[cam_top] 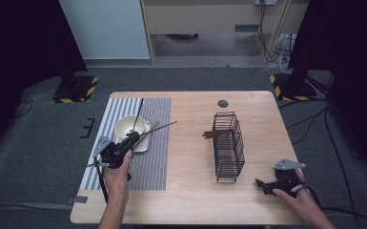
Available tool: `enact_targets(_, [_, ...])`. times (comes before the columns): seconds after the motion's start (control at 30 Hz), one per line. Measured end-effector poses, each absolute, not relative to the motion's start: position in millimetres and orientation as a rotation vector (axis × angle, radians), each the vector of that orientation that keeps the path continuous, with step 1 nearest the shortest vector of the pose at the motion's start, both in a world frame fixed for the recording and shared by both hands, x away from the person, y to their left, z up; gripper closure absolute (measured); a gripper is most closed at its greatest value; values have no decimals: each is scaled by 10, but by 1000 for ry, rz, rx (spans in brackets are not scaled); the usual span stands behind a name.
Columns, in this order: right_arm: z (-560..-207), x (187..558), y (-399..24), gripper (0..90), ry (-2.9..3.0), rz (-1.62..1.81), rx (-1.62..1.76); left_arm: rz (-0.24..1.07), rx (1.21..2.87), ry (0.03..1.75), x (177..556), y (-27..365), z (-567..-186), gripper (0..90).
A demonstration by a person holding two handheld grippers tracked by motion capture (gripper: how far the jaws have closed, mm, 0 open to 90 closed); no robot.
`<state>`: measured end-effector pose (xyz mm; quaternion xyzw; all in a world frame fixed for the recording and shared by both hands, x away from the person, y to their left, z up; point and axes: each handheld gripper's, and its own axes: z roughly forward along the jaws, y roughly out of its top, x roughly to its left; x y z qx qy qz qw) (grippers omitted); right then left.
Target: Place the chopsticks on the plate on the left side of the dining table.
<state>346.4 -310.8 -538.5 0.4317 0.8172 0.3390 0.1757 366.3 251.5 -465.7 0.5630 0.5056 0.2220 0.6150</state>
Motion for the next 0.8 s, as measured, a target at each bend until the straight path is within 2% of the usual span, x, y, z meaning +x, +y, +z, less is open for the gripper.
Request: enact_targets(0.8, [-5386,3456,-3106,2,2311,959,1228,501,1291,1187,3552,2582,-4748,838])
